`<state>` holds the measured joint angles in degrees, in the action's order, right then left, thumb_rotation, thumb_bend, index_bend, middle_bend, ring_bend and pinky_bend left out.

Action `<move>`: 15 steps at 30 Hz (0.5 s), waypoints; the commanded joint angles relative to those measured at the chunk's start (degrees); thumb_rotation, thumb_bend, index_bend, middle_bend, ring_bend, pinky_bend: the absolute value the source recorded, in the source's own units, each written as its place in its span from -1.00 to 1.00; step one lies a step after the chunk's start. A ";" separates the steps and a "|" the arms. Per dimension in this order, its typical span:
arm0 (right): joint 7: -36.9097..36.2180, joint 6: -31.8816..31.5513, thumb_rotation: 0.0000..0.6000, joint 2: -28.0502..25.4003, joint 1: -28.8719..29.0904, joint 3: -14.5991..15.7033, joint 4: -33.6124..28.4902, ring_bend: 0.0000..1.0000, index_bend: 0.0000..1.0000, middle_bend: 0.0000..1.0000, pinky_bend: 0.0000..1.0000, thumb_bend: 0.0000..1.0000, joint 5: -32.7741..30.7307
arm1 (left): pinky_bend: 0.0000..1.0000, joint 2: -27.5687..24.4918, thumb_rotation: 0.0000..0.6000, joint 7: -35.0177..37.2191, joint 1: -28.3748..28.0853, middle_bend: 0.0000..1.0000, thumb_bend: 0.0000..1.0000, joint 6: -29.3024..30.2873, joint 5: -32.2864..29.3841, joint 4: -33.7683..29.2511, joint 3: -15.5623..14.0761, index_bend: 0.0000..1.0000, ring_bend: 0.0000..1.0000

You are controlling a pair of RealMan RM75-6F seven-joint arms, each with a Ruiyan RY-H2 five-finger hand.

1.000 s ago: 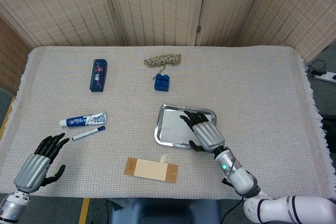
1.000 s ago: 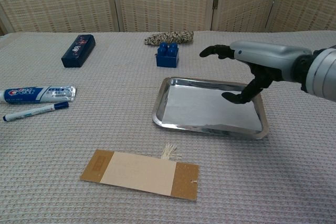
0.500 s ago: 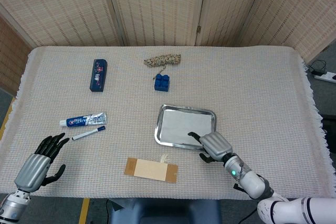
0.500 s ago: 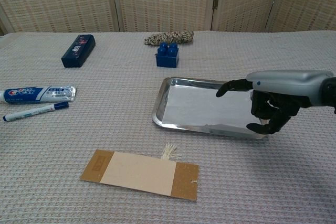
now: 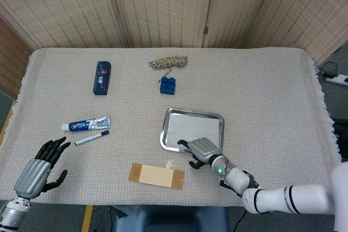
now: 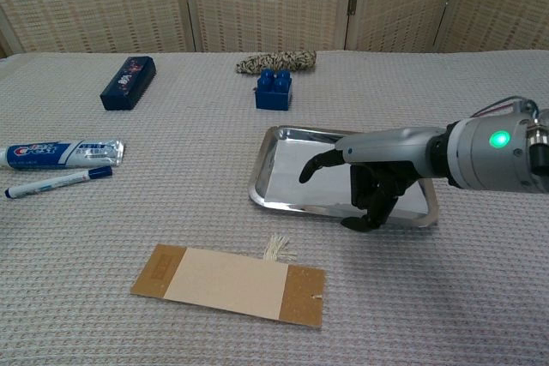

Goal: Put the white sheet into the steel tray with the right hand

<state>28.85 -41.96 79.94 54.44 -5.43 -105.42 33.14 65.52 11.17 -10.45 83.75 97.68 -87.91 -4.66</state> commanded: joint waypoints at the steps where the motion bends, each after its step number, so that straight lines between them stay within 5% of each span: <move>1: -0.77 0.18 1.00 1.58 1.39 0.76 1.79 0.79 -0.69 1.00 0.99 -0.04 -1.39 | -1.00 0.02 1.00 0.08 -0.04 -1.00 0.05 -0.05 0.12 0.09 -0.04 -0.91 -1.00; 15: -2.90 0.57 1.00 7.36 5.67 2.22 8.66 0.78 -0.69 1.00 0.99 -0.04 -5.04 | -1.00 -0.28 1.00 1.41 -0.10 -1.00 0.06 0.26 0.79 0.06 -0.31 -0.92 -1.00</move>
<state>26.17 -41.38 86.91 59.80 -3.36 -97.17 28.46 65.27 12.54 -10.55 83.99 98.44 -87.84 -4.96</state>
